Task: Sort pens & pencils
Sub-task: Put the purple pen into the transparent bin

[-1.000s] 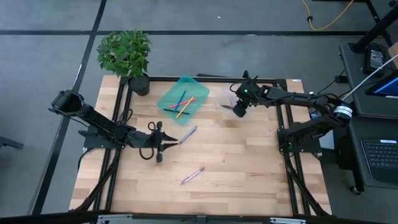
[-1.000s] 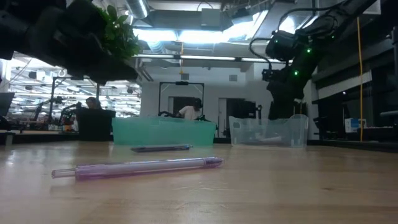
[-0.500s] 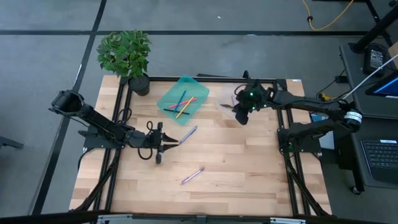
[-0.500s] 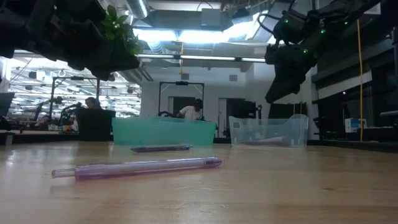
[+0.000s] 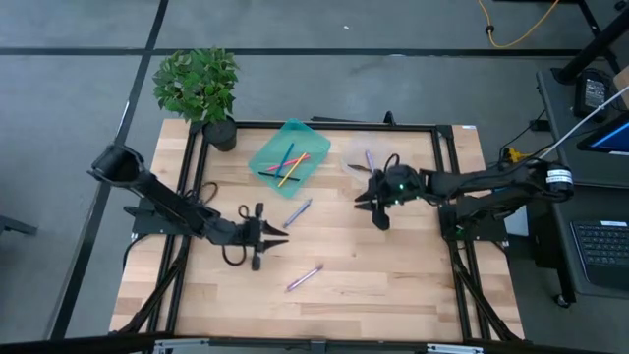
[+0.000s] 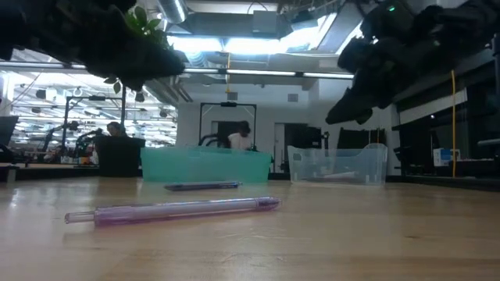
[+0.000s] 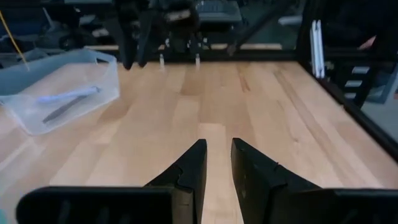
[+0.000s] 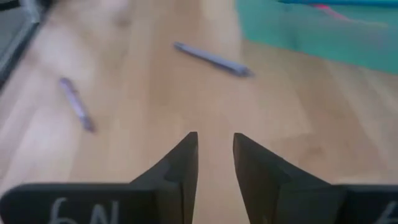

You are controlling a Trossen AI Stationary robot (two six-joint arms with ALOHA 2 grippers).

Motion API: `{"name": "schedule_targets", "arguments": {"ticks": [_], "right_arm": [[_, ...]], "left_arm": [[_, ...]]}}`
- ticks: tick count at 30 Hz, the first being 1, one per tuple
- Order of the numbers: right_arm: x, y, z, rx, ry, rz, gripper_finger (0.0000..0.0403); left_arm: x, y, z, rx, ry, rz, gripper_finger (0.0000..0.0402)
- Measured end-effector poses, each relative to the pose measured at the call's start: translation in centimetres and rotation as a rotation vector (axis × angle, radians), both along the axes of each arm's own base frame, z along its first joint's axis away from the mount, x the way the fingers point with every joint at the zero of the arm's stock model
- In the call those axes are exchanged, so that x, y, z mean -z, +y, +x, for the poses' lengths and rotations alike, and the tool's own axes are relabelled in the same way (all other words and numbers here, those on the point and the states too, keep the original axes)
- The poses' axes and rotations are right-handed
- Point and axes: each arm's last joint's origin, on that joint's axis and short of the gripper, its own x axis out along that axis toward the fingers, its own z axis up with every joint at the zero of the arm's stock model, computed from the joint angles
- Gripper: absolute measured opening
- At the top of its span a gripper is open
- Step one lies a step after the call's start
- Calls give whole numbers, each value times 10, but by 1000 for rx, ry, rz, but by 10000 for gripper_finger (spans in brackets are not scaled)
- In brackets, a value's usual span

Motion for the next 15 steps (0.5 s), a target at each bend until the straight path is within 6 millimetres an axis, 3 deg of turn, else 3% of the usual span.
{"name": "schedule_targets", "arguments": {"ticks": [8, 15], "right_arm": [[8, 37, -8, -48, -43, -78, 102], [11, 63, -22, -29, -67, -97, 102]], "left_arm": [[16, -20, 38, -7, 77, -22, 69], [7, -37, 69, -75, 300, -80, 69]]}}
